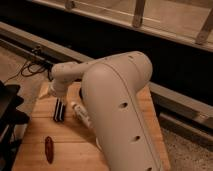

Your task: Place the eraser in the ceramic cup

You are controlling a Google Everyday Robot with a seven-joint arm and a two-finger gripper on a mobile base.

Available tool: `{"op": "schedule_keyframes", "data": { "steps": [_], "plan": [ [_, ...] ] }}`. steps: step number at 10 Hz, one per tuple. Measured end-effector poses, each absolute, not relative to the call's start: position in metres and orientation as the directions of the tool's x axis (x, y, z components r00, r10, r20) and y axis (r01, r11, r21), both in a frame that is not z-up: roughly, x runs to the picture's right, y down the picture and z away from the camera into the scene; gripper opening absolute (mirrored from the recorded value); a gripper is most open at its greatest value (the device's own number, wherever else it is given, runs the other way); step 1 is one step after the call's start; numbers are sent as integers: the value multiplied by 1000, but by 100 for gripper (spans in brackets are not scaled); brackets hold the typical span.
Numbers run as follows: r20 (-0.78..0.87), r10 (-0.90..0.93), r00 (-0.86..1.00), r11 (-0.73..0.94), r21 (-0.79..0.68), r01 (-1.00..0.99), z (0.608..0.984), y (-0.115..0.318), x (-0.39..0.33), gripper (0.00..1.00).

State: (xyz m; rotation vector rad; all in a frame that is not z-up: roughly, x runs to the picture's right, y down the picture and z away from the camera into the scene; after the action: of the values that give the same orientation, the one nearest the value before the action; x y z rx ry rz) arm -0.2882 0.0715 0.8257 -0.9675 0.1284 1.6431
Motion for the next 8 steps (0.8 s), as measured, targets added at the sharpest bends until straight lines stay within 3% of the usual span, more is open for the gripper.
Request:
{"op": "schedule_keyframes", "data": {
  "steps": [4,8],
  "plan": [
    [-699,714,-39,-415,-379,-827,856,106,-275,80],
    [-679,734,-30,-373,-366,-852,877,97,-274,80]
  ]
}}
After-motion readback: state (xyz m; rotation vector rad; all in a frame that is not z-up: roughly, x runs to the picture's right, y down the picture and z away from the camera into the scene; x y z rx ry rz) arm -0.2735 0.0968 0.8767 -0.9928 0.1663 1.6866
